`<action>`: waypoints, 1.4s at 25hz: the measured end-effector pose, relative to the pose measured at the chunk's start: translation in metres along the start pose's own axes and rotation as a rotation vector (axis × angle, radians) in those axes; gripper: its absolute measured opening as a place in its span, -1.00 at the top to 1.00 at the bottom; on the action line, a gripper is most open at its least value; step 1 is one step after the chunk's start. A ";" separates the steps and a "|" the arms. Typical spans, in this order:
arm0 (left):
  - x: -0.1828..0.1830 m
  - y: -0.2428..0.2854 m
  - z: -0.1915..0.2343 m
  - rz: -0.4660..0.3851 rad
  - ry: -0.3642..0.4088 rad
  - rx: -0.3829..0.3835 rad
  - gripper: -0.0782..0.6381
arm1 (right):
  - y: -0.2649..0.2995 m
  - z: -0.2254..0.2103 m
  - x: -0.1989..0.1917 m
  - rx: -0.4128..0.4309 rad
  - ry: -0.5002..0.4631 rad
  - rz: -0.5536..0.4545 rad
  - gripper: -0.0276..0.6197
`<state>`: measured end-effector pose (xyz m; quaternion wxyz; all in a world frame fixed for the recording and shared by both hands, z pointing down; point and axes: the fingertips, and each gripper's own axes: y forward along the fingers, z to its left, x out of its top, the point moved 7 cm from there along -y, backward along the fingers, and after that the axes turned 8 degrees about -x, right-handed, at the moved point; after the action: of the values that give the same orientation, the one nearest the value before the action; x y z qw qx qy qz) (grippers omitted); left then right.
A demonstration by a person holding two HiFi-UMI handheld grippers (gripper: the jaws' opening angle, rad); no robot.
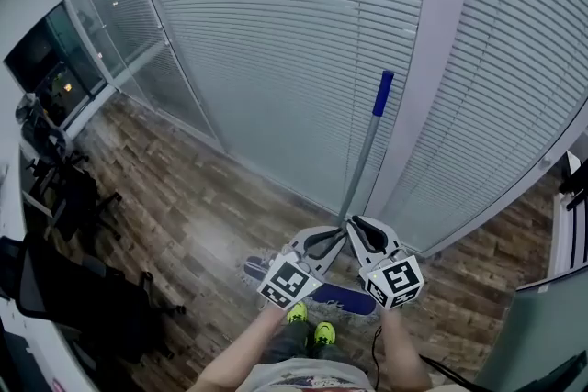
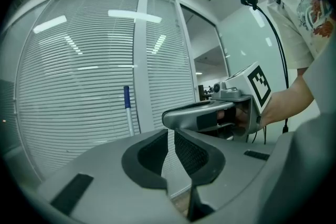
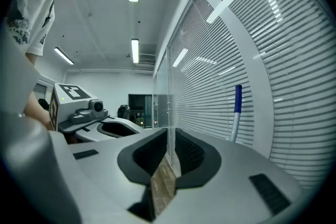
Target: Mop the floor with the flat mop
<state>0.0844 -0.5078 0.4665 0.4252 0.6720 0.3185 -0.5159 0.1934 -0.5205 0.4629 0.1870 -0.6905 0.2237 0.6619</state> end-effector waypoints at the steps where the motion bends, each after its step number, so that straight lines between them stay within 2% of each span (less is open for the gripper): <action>1: -0.004 0.006 0.008 -0.003 0.001 -0.006 0.74 | 0.007 -0.005 -0.004 -0.013 -0.001 0.002 0.80; 4: -0.023 0.021 0.032 -0.022 -0.005 -0.021 0.66 | 0.026 -0.019 -0.019 -0.054 -0.007 0.005 0.80; 8: -0.042 0.052 0.070 -0.015 -0.015 -0.047 0.39 | 0.057 -0.045 -0.033 -0.114 0.007 0.006 0.79; 13: -0.059 0.103 0.122 0.004 -0.025 -0.084 0.28 | 0.107 -0.083 -0.044 -0.172 -0.007 0.047 0.51; 17: -0.078 0.137 0.158 -0.007 -0.040 -0.065 0.18 | 0.137 -0.116 -0.059 -0.218 -0.029 0.076 0.43; 24: -0.104 0.177 0.203 -0.009 -0.062 -0.059 0.15 | 0.166 -0.157 -0.072 -0.293 -0.017 0.079 0.42; 27: -0.106 0.199 0.215 -0.008 -0.069 -0.092 0.14 | 0.179 -0.177 -0.074 -0.312 -0.018 0.086 0.41; 30: -0.109 0.224 0.223 0.016 -0.067 -0.127 0.14 | 0.193 -0.199 -0.074 -0.319 -0.003 0.089 0.41; 35: -0.103 0.240 0.244 0.007 -0.069 -0.126 0.14 | 0.219 -0.218 -0.060 -0.310 0.009 0.062 0.41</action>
<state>0.1624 -0.8312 0.5984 0.4793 0.6269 0.3330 -0.5162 0.2509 -0.8193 0.5424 0.0567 -0.7068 0.1411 0.6909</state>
